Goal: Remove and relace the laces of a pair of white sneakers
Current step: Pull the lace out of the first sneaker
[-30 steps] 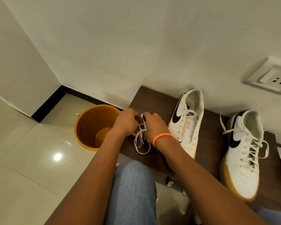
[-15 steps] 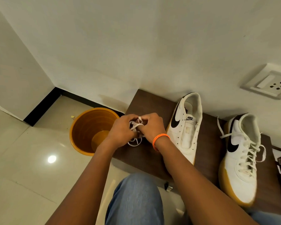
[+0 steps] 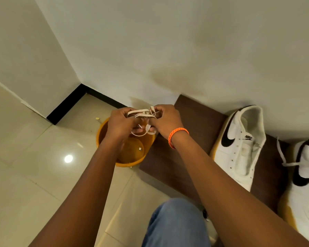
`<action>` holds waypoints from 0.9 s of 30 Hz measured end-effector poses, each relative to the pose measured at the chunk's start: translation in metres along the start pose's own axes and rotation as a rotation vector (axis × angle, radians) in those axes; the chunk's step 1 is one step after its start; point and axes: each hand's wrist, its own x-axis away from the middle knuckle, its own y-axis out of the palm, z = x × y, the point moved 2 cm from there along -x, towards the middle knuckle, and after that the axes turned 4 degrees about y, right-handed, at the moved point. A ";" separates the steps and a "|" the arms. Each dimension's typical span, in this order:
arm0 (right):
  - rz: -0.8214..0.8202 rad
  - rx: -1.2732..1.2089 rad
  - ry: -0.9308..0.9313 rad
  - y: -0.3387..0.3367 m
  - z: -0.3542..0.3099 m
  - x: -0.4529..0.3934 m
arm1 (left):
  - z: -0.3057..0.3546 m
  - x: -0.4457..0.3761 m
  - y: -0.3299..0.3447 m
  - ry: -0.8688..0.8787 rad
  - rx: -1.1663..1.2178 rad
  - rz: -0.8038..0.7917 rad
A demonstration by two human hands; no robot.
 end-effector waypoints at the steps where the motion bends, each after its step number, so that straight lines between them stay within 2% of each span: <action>1: -0.008 0.061 -0.019 0.011 -0.002 -0.008 | -0.006 -0.007 -0.007 -0.005 -0.016 0.013; 8: -0.191 0.420 -0.018 0.074 0.004 -0.042 | -0.060 -0.043 -0.035 -0.091 -0.114 0.094; 12: -0.305 0.508 0.011 0.091 0.016 -0.050 | -0.086 -0.050 -0.042 -0.153 -0.160 0.046; 15: -0.275 0.588 -0.003 0.095 0.024 -0.051 | -0.100 -0.051 -0.047 -0.223 -0.138 0.060; 18: -0.218 0.561 -0.050 0.096 0.020 -0.050 | -0.105 -0.048 -0.049 -0.231 -0.104 0.098; 21: -0.087 0.427 -0.133 0.088 0.011 -0.043 | -0.098 -0.041 -0.047 -0.209 -0.032 0.141; 27: 0.032 0.174 -0.197 0.034 0.009 0.003 | -0.043 -0.008 -0.009 -0.074 0.074 0.136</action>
